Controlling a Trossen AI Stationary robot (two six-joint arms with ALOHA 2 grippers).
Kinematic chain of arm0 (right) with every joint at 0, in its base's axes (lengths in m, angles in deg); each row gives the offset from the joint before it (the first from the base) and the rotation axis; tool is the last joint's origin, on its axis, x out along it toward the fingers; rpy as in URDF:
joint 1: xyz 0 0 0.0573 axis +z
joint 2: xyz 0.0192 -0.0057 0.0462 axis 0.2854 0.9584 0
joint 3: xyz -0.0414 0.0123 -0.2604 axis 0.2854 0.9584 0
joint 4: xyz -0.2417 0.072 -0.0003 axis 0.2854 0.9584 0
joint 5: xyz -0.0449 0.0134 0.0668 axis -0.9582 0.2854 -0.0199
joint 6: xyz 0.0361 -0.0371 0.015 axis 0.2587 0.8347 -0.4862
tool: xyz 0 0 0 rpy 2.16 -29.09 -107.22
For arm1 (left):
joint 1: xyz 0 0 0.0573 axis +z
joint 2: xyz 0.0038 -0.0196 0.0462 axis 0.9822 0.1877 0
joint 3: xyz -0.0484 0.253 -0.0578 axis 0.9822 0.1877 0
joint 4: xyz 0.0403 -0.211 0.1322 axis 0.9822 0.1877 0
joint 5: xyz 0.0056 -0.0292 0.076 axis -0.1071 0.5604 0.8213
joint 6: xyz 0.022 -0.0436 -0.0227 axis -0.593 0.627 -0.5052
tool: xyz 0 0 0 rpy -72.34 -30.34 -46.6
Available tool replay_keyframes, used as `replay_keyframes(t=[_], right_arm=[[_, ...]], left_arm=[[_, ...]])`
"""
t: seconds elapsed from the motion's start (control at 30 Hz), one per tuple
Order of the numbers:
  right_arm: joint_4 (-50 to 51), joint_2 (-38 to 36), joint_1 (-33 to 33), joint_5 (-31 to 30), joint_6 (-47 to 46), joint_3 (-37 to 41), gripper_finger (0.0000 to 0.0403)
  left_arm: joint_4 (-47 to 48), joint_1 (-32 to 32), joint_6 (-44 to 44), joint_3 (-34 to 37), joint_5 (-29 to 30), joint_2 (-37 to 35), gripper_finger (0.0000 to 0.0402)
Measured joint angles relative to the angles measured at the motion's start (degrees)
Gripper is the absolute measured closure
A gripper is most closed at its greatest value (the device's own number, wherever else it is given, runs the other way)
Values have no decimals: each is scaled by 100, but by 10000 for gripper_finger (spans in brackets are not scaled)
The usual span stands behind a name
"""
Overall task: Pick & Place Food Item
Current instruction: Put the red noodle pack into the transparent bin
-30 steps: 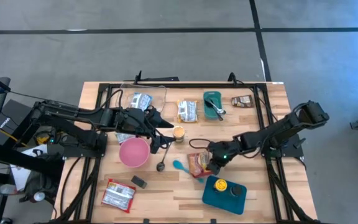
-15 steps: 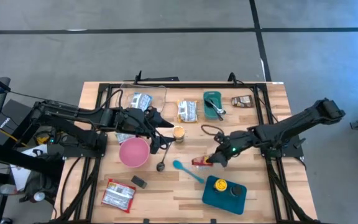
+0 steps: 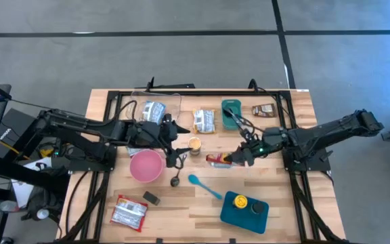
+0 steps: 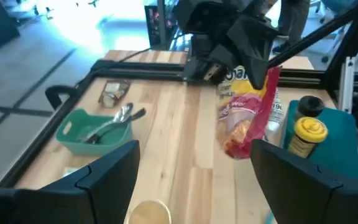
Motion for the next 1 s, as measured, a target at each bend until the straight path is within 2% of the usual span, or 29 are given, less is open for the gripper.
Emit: replay_keyframes(t=[0.37, 0.57, 0.8, 1.0], right_arm=[[-37, -61, -332, 174, 107, -2, 403], [-57, -61, -333, 304, 170, -2, 403], [-76, -61, -333, 347, 170, -2, 403], [-78, -59, -332, 500, 169, -2, 403]], left_arm=[[-487, 4, -284, 8, -11, 591, 101], [-931, 4, -283, 8, -545, 891, 101], [-1161, 4, -280, 13, -893, 1220, 101], [-1414, 4, -264, 13, -921, 1366, 101]])
